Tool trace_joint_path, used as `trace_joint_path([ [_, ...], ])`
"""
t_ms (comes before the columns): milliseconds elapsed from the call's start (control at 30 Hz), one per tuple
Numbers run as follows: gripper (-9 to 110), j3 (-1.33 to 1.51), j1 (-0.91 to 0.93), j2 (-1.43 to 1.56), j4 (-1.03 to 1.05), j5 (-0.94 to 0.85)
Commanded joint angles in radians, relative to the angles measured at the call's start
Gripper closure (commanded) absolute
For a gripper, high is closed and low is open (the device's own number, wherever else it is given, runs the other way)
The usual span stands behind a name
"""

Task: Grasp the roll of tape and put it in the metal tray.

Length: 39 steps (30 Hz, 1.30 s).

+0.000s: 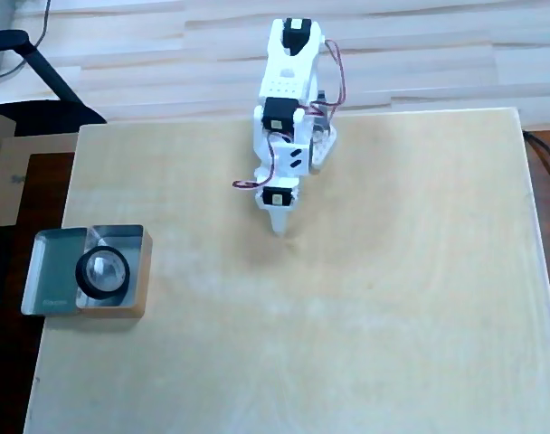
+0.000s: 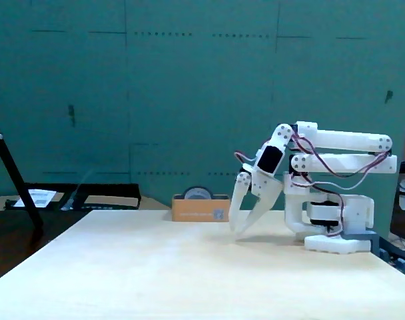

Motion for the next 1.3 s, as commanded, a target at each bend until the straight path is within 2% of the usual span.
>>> trace_joint_path([
  [0,102,0.002,-0.005,0.268,-0.008,0.003],
  [567,102,0.023,-0.008,0.299,-0.021,0.0],
  [800,102,0.063,-0.008,0.299,-0.149,-0.002],
  [1267,102,0.057,-0.003,0.296,-0.156,0.003],
])
